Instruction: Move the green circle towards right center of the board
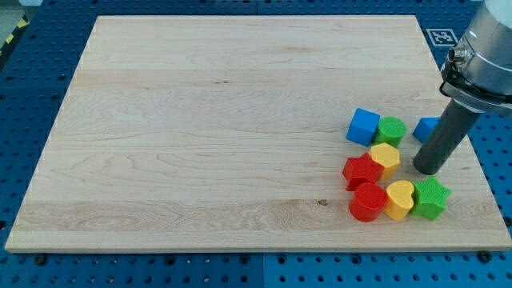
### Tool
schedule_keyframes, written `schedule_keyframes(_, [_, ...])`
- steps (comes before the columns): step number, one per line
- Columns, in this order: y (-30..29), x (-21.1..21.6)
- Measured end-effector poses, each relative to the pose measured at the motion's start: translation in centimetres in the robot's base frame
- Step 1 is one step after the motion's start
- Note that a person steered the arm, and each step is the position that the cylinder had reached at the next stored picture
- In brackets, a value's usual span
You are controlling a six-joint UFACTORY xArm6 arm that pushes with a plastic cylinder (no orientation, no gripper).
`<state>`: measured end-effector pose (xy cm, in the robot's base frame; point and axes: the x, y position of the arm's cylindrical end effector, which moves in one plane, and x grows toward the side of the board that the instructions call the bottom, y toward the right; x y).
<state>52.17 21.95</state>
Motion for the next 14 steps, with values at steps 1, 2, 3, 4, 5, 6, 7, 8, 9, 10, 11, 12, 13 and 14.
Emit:
schedule_keyframes(1, [-1.4,-0.6])
schedule_keyframes(2, [-2.2,-1.7])
schedule_keyframes(3, [-5.3,-3.5])
schedule_keyframes(4, [-6.2,-6.9])
schedule_keyframes(5, [-5.2,-7.5])
schedule_keyframes(6, [-4.4,-7.1])
schedule_keyframes(7, [-3.9,-7.1])
schedule_keyframes(8, [-3.8,-7.1])
schedule_keyframes(9, [-2.4,-8.9])
schedule_keyframes(10, [-2.3,-9.0])
schedule_keyframes(11, [-2.3,-9.5])
schedule_keyframes(12, [-2.3,-9.8])
schedule_keyframes(13, [-2.3,-9.6])
schedule_keyframes(14, [-2.3,-9.6])
